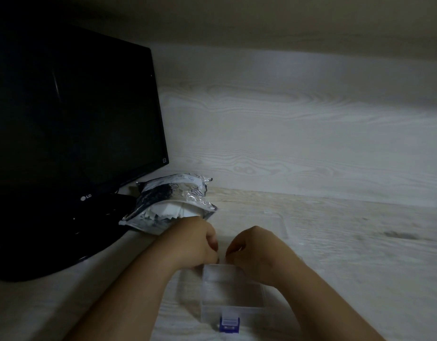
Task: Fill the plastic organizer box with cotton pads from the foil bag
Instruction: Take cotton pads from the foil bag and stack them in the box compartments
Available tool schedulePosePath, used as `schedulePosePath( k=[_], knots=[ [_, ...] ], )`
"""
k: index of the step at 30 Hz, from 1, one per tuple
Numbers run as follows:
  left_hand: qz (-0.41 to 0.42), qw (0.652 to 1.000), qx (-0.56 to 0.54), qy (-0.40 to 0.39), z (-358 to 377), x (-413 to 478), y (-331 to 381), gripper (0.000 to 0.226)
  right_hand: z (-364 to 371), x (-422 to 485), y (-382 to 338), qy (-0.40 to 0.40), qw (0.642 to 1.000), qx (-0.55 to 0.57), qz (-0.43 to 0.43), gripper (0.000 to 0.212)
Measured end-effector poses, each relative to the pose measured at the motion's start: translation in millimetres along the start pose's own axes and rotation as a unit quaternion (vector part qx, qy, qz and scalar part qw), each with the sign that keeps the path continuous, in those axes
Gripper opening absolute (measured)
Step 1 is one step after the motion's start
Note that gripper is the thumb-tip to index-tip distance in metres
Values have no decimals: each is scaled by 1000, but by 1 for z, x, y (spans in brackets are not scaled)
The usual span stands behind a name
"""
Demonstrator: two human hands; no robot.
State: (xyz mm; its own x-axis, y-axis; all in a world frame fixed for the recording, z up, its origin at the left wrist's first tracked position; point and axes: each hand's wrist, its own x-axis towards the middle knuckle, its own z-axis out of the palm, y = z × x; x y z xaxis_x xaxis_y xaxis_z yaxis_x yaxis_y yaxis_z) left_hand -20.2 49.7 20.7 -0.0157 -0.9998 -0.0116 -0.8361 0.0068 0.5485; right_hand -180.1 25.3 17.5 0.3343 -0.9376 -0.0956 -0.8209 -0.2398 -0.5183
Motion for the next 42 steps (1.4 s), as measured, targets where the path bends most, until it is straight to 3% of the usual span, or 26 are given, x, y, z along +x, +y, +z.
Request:
schedulePosePath(
  k=[5, 8, 11, 13, 18, 25, 33, 38, 40, 42],
  knots=[
    [7, 997, -74, 25, -10, 4, -8, 12, -8, -5, 5, 45, 999, -16, -17, 19],
    [-39, 983, -152, 91, -17, 10, -15, 22, -12, -7, 9, 84, 996, 16, -27, 18],
    [-82, 971, -106, 197, -17, 16, -24, 29, -13, -8, 7, 107, 993, 32, -37, 18],
    [-89, 971, -29, 219, -14, 17, -25, 27, -13, -10, 5, 117, 991, 36, -46, 18],
    [-81, 974, 67, 201, -6, 18, -31, 33, -15, -13, 3, 129, 989, 46, -59, 20],
    [1, 981, 173, 89, 0, 13, -32, 54, -15, -14, 1, 121, 990, 44, -59, 20],
    [23, 965, 235, 114, -1, 12, -37, 24, -14, -15, 0, 114, 991, 52, -54, 20],
    [34, 966, 243, 84, -1, 11, -35, 53, -13, -14, 0, 115, 991, 46, -48, 20],
    [35, 964, 247, 89, -2, 11, -35, 51, -13, -14, 0, 114, 991, 50, -48, 19],
    [39, 962, 253, 99, -2, 12, -36, 34, -13, -14, 1, 114, 991, 52, -48, 19]
  ],
)
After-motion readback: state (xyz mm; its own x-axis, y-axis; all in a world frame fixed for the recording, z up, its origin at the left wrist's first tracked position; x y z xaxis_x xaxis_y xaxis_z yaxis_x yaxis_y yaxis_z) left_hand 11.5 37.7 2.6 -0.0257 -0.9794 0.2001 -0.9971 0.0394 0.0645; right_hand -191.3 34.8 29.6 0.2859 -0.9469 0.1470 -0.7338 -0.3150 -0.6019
